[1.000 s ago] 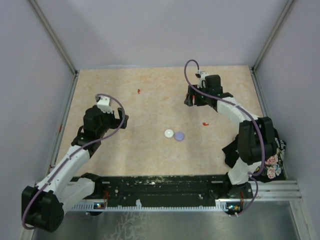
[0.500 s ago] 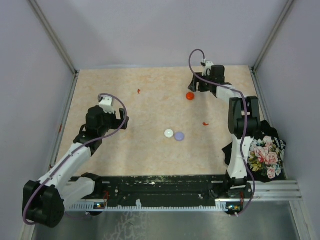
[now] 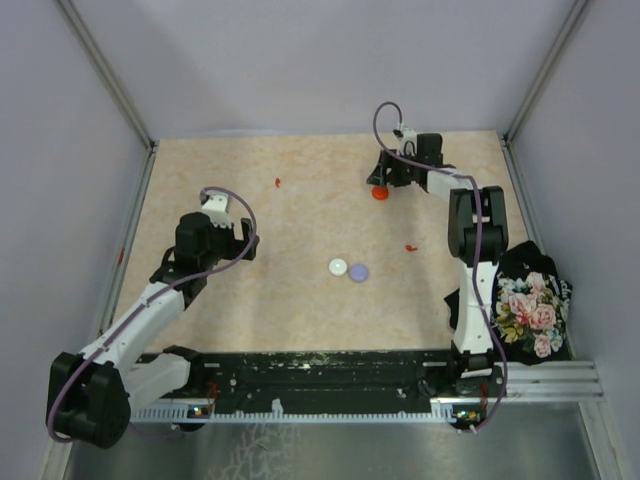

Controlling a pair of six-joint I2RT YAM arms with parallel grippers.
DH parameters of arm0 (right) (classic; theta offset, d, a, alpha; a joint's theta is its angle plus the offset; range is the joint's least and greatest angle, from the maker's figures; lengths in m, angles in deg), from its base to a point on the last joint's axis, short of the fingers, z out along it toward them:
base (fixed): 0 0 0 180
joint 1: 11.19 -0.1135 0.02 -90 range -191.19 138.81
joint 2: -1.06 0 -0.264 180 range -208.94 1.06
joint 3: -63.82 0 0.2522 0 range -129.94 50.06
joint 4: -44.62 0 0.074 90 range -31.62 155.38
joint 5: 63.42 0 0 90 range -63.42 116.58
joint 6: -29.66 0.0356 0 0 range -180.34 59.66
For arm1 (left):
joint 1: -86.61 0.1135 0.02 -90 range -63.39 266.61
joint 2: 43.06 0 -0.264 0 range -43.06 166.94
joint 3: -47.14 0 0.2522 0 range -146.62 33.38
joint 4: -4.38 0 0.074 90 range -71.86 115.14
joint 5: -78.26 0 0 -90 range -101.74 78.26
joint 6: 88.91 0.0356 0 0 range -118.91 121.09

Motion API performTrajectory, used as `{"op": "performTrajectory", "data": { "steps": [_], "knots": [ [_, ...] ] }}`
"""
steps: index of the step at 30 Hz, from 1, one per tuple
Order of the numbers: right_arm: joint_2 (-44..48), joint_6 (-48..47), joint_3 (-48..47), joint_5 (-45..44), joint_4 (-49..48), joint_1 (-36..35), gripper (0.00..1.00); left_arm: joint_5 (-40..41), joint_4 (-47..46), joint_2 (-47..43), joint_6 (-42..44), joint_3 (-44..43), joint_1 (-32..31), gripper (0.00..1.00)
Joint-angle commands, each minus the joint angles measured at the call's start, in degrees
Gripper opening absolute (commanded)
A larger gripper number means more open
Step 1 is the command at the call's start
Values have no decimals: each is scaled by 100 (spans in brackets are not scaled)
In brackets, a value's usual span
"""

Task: Insert the wireless bluetooth earbuds into the charging case
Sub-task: Pick up the charging case at the center of the board.

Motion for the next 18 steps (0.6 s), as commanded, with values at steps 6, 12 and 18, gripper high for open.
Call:
{"op": "performTrajectory", "data": {
  "steps": [6,12,18],
  "knots": [
    [646,-179,670,571,62,-47,65,-80,-32,-21,58,-126,12,100],
    [1029,-346,1092,282,87,-169,63,-90,-32,-63,56,-120,12,100],
    [1196,-604,1182,-836,307,-452,62,-94,-41,-67,49,-119,12,100]
  ]
}}
